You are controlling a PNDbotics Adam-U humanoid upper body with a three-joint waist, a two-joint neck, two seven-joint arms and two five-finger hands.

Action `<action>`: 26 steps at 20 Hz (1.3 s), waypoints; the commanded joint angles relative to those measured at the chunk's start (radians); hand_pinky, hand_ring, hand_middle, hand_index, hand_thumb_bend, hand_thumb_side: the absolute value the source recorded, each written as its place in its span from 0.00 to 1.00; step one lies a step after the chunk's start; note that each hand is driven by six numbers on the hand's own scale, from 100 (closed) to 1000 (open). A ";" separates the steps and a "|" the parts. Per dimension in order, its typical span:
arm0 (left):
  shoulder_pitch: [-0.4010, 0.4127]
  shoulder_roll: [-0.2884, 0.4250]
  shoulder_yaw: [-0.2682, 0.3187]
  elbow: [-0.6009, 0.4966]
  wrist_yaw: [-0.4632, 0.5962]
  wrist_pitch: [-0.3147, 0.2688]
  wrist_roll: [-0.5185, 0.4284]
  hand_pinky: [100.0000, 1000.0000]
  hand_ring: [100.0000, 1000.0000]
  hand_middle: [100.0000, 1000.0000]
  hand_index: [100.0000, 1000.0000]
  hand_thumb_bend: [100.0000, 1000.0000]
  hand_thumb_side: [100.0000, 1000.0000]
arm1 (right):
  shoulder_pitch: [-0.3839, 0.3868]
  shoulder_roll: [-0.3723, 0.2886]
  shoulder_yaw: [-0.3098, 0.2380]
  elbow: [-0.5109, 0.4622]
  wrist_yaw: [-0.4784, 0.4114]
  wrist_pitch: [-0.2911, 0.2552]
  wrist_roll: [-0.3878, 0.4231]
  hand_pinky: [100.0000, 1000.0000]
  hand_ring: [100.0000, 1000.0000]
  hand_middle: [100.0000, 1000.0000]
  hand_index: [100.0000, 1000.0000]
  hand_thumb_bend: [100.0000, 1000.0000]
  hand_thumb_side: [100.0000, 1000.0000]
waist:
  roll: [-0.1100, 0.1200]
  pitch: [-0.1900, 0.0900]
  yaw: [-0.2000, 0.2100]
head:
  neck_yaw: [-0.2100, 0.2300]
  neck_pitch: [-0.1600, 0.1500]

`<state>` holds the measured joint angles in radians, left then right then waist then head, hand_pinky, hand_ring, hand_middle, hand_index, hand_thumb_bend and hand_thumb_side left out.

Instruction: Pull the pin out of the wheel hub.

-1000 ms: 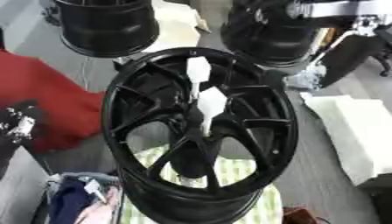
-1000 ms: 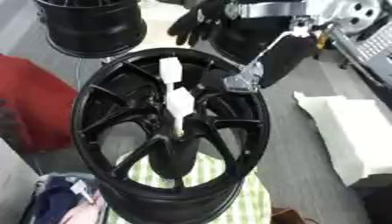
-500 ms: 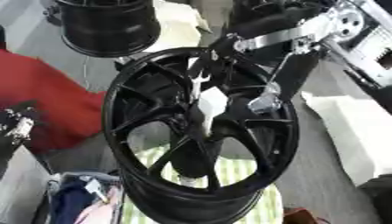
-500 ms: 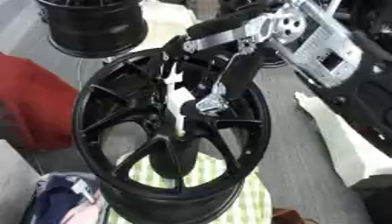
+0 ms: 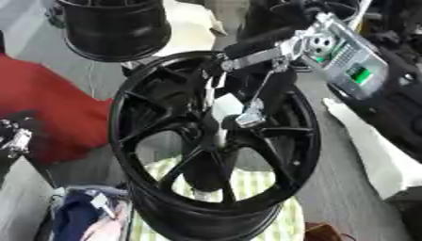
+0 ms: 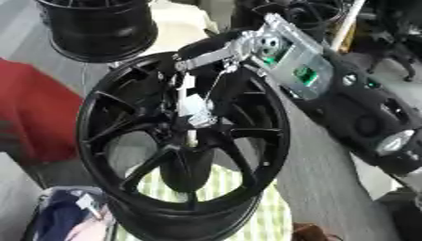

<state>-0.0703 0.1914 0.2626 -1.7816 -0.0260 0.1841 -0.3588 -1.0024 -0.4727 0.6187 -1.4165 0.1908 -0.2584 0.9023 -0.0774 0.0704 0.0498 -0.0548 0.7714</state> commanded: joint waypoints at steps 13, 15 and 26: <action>-0.004 0.003 -0.001 -0.013 0.000 0.002 -0.001 0.59 0.63 0.64 0.86 0.07 0.44 | -0.002 0.005 -0.028 0.151 0.090 -0.077 0.005 0.81 0.88 0.88 0.96 0.20 0.38 | 0.006 -0.022 0.000 | 0.000 -0.001; -0.004 0.002 -0.001 -0.013 0.000 0.002 -0.001 0.59 0.64 0.64 0.86 0.07 0.44 | 0.002 0.005 -0.028 0.161 0.097 -0.084 0.005 0.81 0.87 0.87 0.95 0.20 0.37 | 0.006 -0.022 0.000 | 0.001 -0.001; -0.005 0.002 0.000 -0.013 0.000 0.002 -0.001 0.59 0.64 0.64 0.86 0.07 0.44 | 0.019 0.012 -0.028 0.210 0.125 -0.116 0.005 0.79 0.83 0.78 0.89 0.19 0.36 | 0.007 -0.021 0.000 | 0.001 -0.001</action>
<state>-0.0696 0.1849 0.2625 -1.7816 -0.0264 0.1853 -0.3594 -0.9702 -0.4473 0.6033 -1.2106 0.3070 -0.3201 0.8573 -0.0771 0.0676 0.0500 -0.0546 0.7715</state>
